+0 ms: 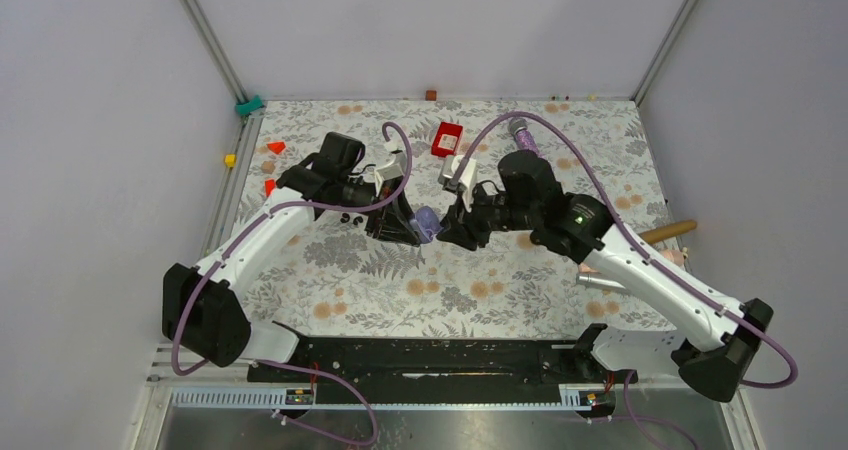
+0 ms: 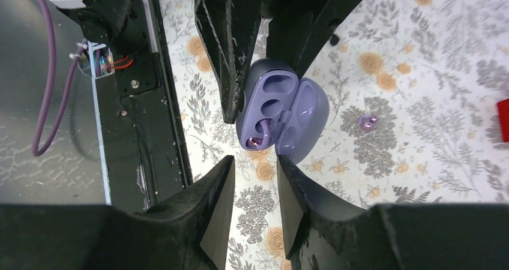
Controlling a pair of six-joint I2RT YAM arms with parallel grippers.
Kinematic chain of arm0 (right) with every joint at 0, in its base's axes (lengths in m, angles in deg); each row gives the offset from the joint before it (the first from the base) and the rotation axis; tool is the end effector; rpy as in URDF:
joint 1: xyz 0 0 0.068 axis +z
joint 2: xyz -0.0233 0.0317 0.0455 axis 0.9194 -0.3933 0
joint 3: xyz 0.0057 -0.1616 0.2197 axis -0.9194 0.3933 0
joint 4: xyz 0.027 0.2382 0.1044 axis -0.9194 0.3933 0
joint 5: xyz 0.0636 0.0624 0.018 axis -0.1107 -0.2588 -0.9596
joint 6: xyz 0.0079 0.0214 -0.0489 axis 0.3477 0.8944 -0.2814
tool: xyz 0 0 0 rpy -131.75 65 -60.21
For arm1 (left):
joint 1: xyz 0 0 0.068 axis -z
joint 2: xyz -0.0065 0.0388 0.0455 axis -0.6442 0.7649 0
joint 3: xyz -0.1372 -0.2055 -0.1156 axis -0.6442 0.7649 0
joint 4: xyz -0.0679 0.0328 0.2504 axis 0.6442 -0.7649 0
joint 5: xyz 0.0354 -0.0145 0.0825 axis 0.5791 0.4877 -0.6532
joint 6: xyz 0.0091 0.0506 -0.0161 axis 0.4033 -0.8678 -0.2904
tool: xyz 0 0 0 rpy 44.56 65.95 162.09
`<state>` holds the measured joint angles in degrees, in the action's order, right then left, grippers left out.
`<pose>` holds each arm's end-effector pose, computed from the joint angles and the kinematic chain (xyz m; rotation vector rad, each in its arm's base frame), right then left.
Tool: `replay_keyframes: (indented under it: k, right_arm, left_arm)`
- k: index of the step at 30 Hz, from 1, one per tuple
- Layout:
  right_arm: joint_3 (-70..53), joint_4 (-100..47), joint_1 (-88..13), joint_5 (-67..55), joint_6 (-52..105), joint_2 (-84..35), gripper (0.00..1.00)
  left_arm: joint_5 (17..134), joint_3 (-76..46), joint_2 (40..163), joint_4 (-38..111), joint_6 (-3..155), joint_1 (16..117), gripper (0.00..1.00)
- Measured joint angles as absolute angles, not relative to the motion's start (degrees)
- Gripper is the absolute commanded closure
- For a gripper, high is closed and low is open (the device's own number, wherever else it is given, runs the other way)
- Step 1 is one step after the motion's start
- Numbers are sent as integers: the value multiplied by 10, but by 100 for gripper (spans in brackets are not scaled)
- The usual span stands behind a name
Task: Insert the wireless bluetooth earbuds into the charging case
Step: Pick up the left earbud from the center of the board.
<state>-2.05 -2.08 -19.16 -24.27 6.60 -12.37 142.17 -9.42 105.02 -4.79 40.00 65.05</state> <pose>0.1669 0.2066 0.3769 -1.2883 1.5982 0.8368 0.2343 -0.1468 0.3139 1.3424 1.6170 -1.5531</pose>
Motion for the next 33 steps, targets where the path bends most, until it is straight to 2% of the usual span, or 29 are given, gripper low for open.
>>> replay_keyframes:
  k: [6,11,16,24,30,33]
  right_arm:
    - [-61,-1,-205,-221,66,-76,59]
    - [-82,-8,-267,-200,85,-47,60]
    - [-82,-27,-304,-167,105,-80,61]
    - [-169,10,-317,-133,136,-343,64]
    - [-376,112,-318,-127,176,-604,66]
    - [-455,159,-317,-128,198,-689,66]
  left_arm:
    - [1409,-94,1037,-48,400,647,100]
    - [1404,-94,1016,-53,393,628,100]
    - [1399,-103,998,-95,356,583,100]
    - [1392,-136,957,-224,230,491,100]
    - [1396,-127,950,-321,128,430,100]
    - [1404,-99,945,-345,94,407,100]
